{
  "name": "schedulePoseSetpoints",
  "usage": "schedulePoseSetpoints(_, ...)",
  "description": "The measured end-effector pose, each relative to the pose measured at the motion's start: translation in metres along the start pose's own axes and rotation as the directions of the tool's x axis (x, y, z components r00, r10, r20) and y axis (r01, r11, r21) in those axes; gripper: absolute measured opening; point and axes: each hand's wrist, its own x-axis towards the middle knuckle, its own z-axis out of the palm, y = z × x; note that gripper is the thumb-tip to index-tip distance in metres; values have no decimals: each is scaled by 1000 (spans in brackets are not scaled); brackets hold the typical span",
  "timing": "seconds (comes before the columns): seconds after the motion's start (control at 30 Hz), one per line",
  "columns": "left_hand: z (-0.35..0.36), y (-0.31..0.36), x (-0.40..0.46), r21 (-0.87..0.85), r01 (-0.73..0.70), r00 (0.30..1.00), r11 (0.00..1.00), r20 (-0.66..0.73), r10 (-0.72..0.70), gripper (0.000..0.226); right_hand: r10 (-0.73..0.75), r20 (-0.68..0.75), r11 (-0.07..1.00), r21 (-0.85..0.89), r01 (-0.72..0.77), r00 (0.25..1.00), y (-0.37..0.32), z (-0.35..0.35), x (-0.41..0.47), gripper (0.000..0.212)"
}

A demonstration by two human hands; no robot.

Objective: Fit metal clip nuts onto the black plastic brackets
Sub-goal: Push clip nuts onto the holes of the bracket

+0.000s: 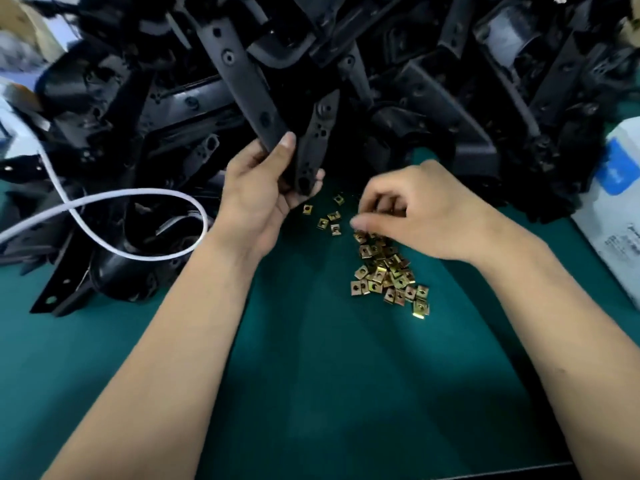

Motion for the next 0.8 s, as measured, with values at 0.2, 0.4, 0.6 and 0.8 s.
schedulePoseSetpoints(0.2, 14, -19, -5, -163, 119, 992, 979, 53, -112, 31, 11, 143, 971, -237, 24, 990, -9, 9, 3, 40)
schedulePoseSetpoints(0.4, 23, -23, -15, -247, 156, 981, 956, 152, -121, 53, -24, 116, 975, -217, 49, 993, -6, 12, -1, 8)
schedulePoseSetpoints(0.6, 25, -20, -18, -334, 183, 974, 925, 186, -125, 54, 41, -71, 994, 100, -34, 997, 6, 14, 2, 12)
schedulePoseSetpoints(0.8, 23, -20, -18, -378, 179, 979, 908, 161, -126, 59, 210, -192, 658, 753, 7, 959, 4, 11, 4, 21)
